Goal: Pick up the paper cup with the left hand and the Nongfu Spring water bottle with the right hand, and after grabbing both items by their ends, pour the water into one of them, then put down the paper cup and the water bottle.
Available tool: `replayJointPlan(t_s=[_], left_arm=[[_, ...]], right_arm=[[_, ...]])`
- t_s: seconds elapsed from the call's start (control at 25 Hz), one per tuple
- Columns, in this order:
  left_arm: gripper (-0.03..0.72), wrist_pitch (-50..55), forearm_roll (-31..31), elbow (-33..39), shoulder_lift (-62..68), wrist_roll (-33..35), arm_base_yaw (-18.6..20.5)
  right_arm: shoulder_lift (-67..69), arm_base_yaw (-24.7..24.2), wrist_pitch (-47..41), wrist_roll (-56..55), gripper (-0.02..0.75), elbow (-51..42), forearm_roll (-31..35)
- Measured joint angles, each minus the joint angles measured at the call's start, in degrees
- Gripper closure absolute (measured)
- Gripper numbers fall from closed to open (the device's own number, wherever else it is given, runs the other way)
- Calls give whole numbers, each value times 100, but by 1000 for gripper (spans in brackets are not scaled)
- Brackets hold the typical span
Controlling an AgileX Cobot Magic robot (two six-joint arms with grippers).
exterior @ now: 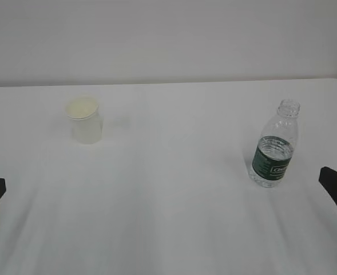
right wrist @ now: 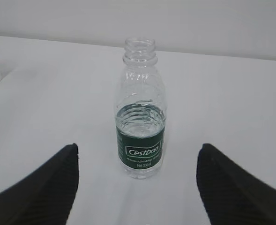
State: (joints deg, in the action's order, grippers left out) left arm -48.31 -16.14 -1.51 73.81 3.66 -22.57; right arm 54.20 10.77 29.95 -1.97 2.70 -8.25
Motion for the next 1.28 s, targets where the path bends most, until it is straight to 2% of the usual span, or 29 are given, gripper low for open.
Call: replayJointPlan(t_s=[0.36, 0.84, 1.28], left_arm=[[208, -824, 1199, 104, 65, -178, -13], [210, -1649, 1614, 104, 601, -188, -13], [232, -1686, 1666, 104, 1431, -188, -13]], right_arm=[[1043, 0, 819, -51, 150, 0, -390], [2412, 0, 2512, -29, 150, 0, -356], [3457, 0, 3464, 8, 150, 44, 32]])
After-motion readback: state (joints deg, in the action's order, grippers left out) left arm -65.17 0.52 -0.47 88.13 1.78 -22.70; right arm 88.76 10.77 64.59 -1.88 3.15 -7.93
